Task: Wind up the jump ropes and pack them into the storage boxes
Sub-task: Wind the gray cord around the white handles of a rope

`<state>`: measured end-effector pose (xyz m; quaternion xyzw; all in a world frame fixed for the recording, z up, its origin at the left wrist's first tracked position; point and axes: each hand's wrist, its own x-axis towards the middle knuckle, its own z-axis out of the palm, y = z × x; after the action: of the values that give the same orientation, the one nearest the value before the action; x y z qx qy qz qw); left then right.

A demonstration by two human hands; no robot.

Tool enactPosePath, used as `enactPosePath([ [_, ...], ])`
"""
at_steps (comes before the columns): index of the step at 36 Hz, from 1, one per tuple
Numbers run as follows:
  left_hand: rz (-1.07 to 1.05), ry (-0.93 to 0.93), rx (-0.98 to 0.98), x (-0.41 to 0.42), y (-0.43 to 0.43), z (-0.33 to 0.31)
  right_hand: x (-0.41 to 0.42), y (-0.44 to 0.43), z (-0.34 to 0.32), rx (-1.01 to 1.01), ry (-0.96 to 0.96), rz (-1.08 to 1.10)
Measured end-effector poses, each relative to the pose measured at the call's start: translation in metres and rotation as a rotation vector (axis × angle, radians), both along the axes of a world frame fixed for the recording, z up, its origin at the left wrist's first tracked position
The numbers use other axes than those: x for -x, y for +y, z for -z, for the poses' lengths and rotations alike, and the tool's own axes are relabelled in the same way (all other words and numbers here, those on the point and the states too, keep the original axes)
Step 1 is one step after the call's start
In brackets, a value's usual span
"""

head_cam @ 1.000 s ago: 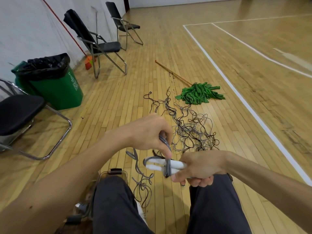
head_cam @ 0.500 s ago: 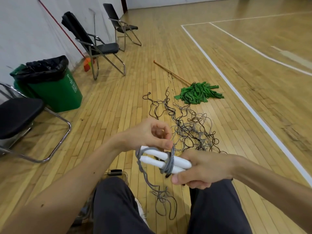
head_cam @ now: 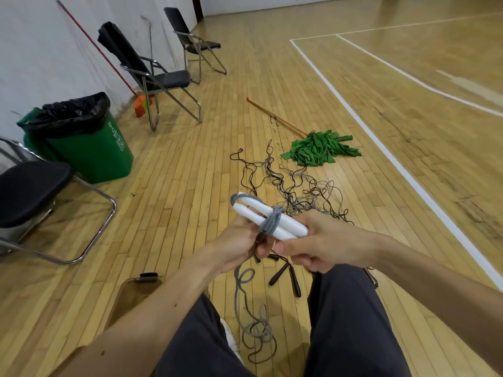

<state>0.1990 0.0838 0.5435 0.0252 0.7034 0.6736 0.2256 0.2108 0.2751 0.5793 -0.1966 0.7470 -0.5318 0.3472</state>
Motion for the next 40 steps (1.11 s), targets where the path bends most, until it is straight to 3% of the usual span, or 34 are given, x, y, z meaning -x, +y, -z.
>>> enactPosePath([
  [4, -0.038, -0.058, -0.015, -0.003, 0.004, 0.004, 0.006, 0.001, 0.004, -0.026, 0.004, 0.050],
  [16, 0.043, -0.002, 0.111, -0.008, 0.008, 0.019, 0.028, 0.008, 0.022, -0.151, 0.028, 0.305],
  [26, 0.251, 0.230, 0.619, -0.017, 0.003, 0.021, 0.040, 0.009, 0.041, -0.301, 0.098, 0.303],
  [35, 0.403, 0.683, 1.323, -0.009, 0.001, -0.019, 0.045, 0.001, 0.047, -0.399, 0.113, 0.252],
  [40, 0.498, 0.878, 1.438, -0.002, 0.001, -0.053, 0.042, -0.007, 0.031, -0.493, -0.025, 0.049],
])
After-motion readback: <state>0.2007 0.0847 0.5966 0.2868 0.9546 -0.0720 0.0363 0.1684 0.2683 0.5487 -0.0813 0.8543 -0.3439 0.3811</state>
